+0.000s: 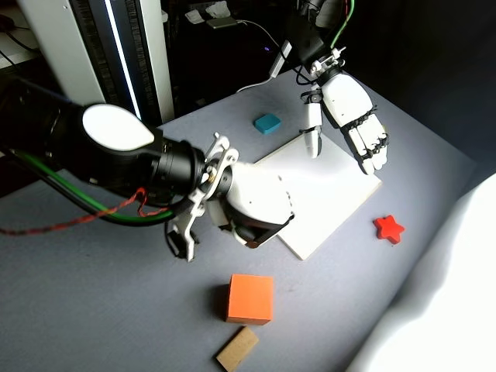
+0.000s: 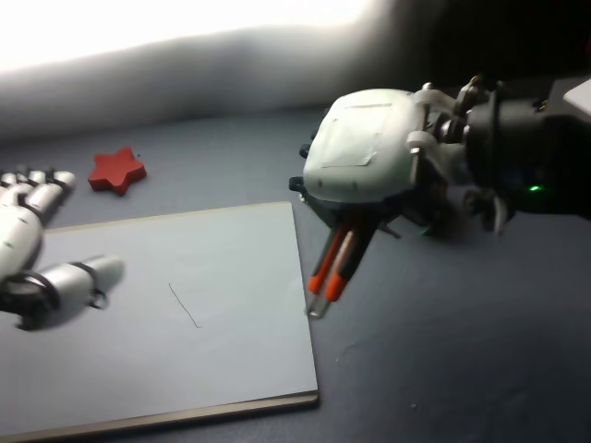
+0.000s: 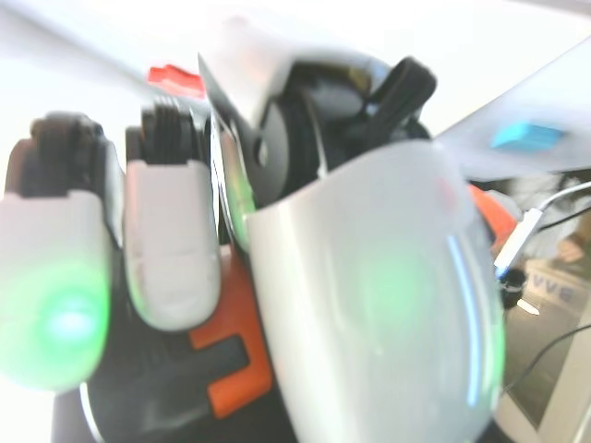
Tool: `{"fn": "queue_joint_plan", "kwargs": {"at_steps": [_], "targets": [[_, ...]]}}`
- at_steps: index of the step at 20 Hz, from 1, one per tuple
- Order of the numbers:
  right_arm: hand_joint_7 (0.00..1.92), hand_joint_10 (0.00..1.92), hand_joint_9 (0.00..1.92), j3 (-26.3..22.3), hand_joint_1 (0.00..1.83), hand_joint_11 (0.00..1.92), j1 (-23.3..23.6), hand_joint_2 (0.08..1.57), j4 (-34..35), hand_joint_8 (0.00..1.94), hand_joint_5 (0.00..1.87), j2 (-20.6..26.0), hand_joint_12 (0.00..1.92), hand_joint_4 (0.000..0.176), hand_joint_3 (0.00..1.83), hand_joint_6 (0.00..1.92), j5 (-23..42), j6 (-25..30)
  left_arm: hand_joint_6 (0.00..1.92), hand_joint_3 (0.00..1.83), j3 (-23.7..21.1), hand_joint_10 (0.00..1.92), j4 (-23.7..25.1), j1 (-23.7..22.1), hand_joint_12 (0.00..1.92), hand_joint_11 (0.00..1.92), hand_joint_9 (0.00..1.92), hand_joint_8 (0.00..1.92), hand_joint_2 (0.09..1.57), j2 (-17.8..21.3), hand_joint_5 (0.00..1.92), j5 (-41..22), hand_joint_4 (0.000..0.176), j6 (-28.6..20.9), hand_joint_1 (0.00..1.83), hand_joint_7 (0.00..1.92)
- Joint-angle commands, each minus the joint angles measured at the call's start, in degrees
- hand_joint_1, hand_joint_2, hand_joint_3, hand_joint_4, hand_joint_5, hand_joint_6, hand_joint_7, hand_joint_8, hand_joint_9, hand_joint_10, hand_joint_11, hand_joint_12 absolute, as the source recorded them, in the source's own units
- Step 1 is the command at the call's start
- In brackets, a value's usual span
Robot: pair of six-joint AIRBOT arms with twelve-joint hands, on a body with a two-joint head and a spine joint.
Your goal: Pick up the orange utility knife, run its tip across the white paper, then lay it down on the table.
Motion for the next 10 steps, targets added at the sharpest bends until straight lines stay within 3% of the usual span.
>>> {"fn": "queue_joint_plan", "kwargs": {"at_steps": [1, 2, 4, 7, 8, 9, 10], "targets": [[1.78, 1.92, 1.89, 0.4, 1.55, 1.92, 0.7, 0.98, 4.0, 1.94, 1.56, 0.8, 1.92, 0.176, 0.75, 1.92, 5.5, -5.3, 0.00, 0.00, 0.8, 0.00, 2.2, 0.1, 0.47, 0.00, 0.05, 0.00, 1.30, 1.1, 0.03, -5.1, 0.001, -0.1, 0.13, 0.05], [1.76, 1.92, 1.88, 0.9, 1.54, 1.91, 0.6, 0.99, 9.4, 1.94, 1.55, 1.1, 1.92, 0.176, 0.75, 1.92, 9.5, -14.0, 0.00, 0.00, 1.4, 0.00, 1.9, 0.4, 0.45, 0.00, 0.05, 0.00, 1.30, 1.8, 0.02, -5.0, 0.002, -0.4, 0.12, 0.05], [1.74, 1.92, 1.85, 1.2, 1.54, 1.89, 0.1, 0.98, 17.3, 1.94, 1.55, 1.2, 1.92, 0.176, 0.76, 1.92, 10.9, -28.2, 0.00, 0.00, 2.5, 0.00, 1.4, 1.1, 0.45, 0.00, 0.05, 0.00, 1.30, 3.0, 0.03, -4.4, 0.000, -0.7, 0.10, 0.06], [1.73, 1.92, 1.85, 1.3, 1.55, 1.89, -2.7, 0.99, 45.2, 1.94, 1.55, 0.4, 1.92, 0.176, 0.73, 1.92, 12.4, -63.6, 0.00, 0.00, 4.0, 0.00, 0.5, 1.4, 0.48, 0.00, 0.05, 0.00, 1.29, 3.8, 0.02, -4.1, 0.000, -0.7, 0.13, 0.06], [1.72, 1.92, 1.84, 1.5, 1.54, 1.88, -4.2, 0.99, 55.5, 1.94, 1.54, -0.4, 1.92, 0.176, 0.73, 1.92, 15.8, -78.0, 0.00, 0.00, 4.6, 0.00, 0.4, 1.6, 0.46, 0.00, 0.05, 0.00, 1.29, 3.8, 0.02, -3.9, 0.001, -0.7, 0.13, 0.06], [1.72, 1.92, 1.84, 2.4, 1.54, 1.88, -5.8, 0.99, 62.1, 1.94, 1.54, -1.7, 1.92, 0.176, 0.73, 1.92, 21.2, -88.9, 0.00, 0.00, 5.1, 0.00, 0.3, 1.6, 0.46, 0.00, 0.05, 0.00, 1.30, 3.8, 0.03, -3.5, 0.001, -0.6, 0.13, 0.06], [1.72, 1.92, 1.84, 3.9, 1.54, 1.88, -7.1, 0.99, 66.0, 1.94, 1.54, -3.5, 1.92, 0.176, 0.73, 1.92, 26.8, -96.2, 0.00, 0.00, 5.4, 0.00, 0.1, 1.9, 0.46, 0.00, 0.05, 0.00, 1.30, 3.9, 0.03, -3.3, 0.001, -0.6, 0.13, 0.05]]}}
